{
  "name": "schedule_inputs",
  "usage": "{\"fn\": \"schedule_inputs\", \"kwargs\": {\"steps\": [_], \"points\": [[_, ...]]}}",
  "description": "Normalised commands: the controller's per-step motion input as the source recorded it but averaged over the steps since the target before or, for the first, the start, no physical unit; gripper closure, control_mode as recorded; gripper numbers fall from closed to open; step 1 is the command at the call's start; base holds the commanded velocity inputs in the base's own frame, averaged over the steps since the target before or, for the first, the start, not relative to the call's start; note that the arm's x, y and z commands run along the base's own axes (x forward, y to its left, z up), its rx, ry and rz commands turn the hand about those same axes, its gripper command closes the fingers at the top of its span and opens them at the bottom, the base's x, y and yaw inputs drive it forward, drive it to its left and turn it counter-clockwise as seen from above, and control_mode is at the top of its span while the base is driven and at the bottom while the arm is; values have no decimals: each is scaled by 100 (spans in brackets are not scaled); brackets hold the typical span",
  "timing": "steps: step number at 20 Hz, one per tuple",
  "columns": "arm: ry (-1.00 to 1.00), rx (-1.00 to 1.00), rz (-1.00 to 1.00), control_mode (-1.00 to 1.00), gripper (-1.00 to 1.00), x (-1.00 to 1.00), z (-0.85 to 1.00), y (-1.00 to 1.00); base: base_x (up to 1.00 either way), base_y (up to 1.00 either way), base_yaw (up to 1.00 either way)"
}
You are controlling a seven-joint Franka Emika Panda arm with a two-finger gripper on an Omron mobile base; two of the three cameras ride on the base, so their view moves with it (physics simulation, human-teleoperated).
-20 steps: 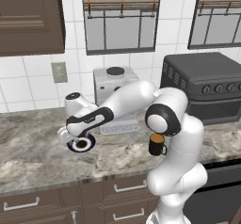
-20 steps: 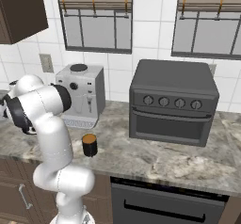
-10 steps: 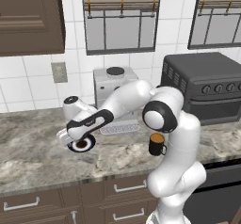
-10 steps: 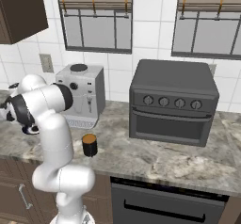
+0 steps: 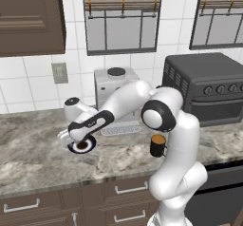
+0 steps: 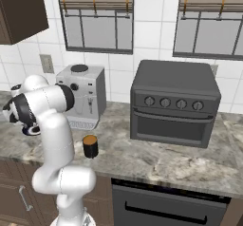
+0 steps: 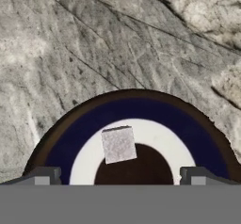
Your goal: Take a sugar cube from the saucer and place it inside the coffee. Then, grab milk from the fridge and place it next to the coffee on the counter to sweeten the coffee.
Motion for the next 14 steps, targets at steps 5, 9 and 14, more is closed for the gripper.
{"fn": "schedule_inputs", "kwargs": {"steps": [5, 9, 14], "points": [[-1, 0, 0, -100, -100, 14, -7, 0, 0, 0, 0], [-2, 0, 0, -100, -100, 0, -17, 0, 0, 0, 0], [-5, 0, 0, -100, 100, 6, -11, 2, 0, 0, 0]]}}
